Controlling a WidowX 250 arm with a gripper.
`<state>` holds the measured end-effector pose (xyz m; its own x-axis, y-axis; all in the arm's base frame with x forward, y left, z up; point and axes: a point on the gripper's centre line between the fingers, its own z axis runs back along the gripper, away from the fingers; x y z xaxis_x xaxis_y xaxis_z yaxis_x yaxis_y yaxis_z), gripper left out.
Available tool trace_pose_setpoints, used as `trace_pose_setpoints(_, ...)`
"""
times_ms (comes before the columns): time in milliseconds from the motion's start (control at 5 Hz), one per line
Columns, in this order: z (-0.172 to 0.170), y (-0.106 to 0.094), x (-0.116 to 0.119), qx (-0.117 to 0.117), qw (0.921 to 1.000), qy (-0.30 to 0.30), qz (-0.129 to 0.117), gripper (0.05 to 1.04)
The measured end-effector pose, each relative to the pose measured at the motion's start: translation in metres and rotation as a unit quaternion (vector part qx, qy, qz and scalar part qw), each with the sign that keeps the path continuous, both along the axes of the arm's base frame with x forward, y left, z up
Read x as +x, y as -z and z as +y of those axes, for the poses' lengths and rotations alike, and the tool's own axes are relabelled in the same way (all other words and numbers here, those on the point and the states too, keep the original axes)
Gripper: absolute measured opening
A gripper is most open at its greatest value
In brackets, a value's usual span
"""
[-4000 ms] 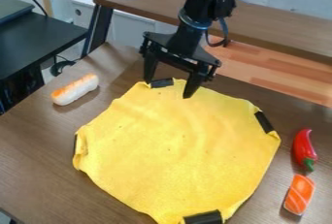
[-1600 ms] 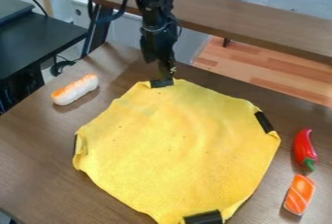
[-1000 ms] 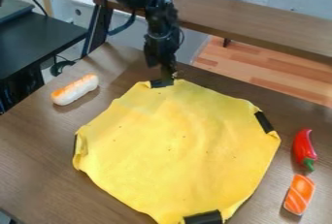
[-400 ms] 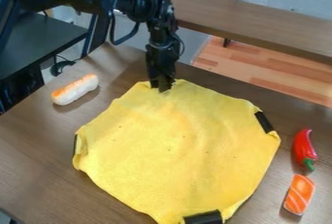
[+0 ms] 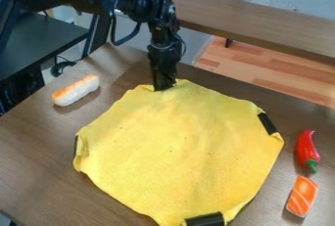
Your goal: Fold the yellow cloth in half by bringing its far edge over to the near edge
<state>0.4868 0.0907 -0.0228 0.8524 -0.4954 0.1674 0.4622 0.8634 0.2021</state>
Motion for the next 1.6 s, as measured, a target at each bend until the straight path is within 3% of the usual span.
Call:
trace_pose_setpoints(200,-0.002,0.0,-0.001,-0.004,1.0,0.004,0.003,0.063)
trace_pose_setpoints(400,-0.003,0.005,-0.008,-0.007,0.9999,0.005,0.009,0.049)
trace_pose_setpoints(600,-0.007,-0.011,-0.022,-0.006,0.9999,0.003,-0.011,0.049)
trace_pose_setpoints(800,-0.024,-0.043,-0.036,0.0,0.9985,0.019,-0.052,0.049)
trace_pose_setpoints(1000,-0.06,-0.048,-0.056,0.013,0.9956,0.063,-0.068,0.049)
trace_pose_setpoints(1400,-0.121,-0.015,-0.096,0.066,0.9876,0.13,-0.057,0.049)
trace_pose_setpoints(1600,-0.141,-0.012,-0.113,0.085,0.9812,0.16,-0.067,0.049)
